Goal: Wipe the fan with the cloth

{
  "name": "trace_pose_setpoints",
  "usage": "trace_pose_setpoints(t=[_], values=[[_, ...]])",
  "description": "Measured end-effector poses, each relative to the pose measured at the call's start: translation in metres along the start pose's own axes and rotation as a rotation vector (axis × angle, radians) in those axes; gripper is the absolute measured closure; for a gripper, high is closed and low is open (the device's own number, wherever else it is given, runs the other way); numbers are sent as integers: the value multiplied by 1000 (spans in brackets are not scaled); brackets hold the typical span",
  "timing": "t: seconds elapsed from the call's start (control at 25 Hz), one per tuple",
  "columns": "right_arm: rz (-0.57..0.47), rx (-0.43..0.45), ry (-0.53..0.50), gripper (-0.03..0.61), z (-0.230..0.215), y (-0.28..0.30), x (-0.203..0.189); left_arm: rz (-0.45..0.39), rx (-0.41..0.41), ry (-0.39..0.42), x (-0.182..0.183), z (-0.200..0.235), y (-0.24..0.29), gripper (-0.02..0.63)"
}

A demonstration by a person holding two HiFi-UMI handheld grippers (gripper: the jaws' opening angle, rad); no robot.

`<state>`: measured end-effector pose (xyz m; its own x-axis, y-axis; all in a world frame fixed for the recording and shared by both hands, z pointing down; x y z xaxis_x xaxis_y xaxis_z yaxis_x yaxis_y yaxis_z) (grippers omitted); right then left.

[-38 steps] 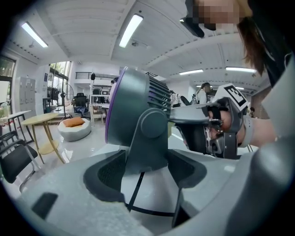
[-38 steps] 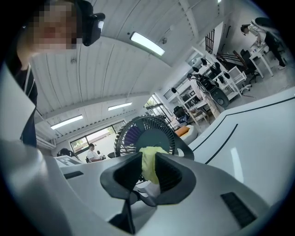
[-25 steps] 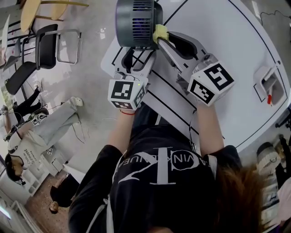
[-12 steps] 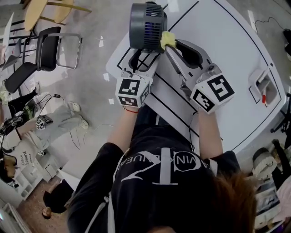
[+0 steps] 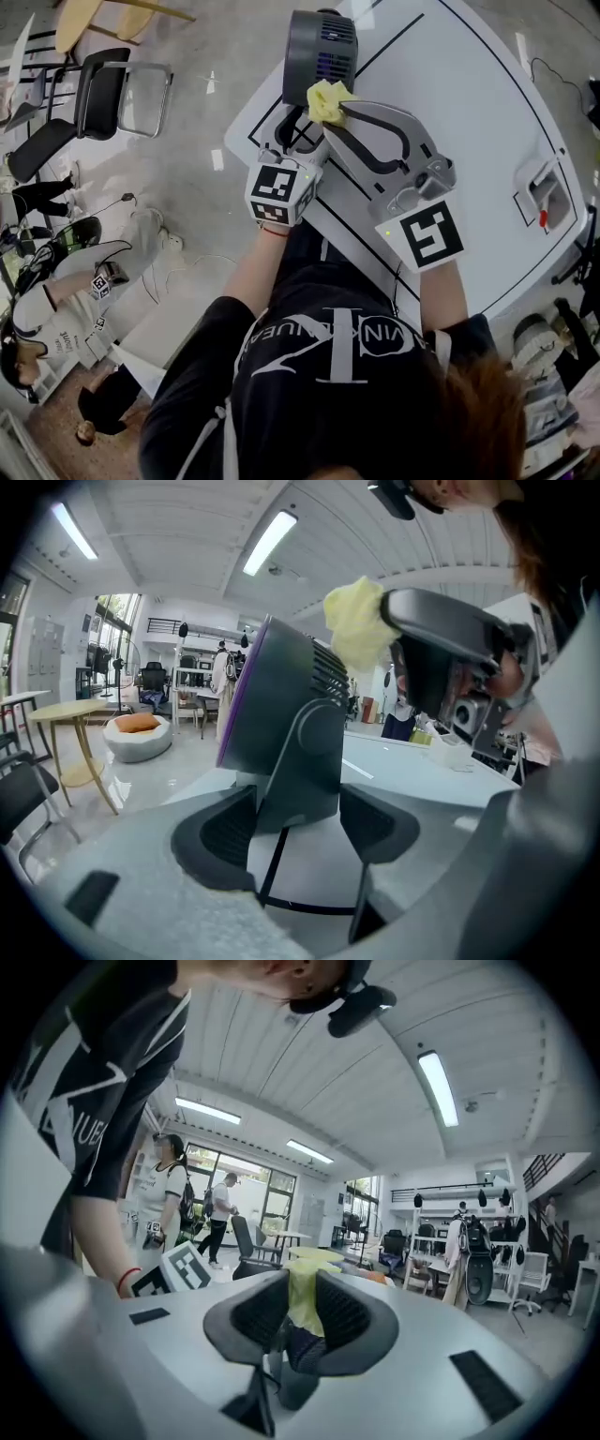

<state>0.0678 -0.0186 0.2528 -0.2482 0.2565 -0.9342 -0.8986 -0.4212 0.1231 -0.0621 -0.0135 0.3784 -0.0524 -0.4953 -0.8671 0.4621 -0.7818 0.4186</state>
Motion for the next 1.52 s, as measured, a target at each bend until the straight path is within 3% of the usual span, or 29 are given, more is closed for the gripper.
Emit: trace_pose_setpoints(t=[0.24,0.44,0.64,0.92,1.28,1.52], values=[[-5,8,31,489,-55,-10,7,-16,-7,6,-8,-11,-4,337],[44,17,48,489,-90,16,8,-14,-23,21,-4,-2,-10,339],[160,105,54,488,-118,35,4,2,-23,63,-5,0,-11,376],[236,252,200,488,-160,76,-32,28,-37,18,-3,7,-3,373],[288,363,347,489,-163,93,-51,76,-82,-9,-6,2,-3,370],[337,345,291,489,-156,75,-34,77,-84,-12,-7,-2,-7,370]])
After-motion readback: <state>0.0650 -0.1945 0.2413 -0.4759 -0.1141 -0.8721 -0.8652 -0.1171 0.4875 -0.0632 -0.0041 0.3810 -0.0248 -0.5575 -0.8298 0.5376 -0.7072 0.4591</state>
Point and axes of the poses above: the fingertips, and each gripper's own axes: y forward along the fingers, z to its left, x out of its top, the point moved 8 cm from there along -y, backward along the fingers, and after that the axes turned 8 degrees about -y, right-handed, at the moved point
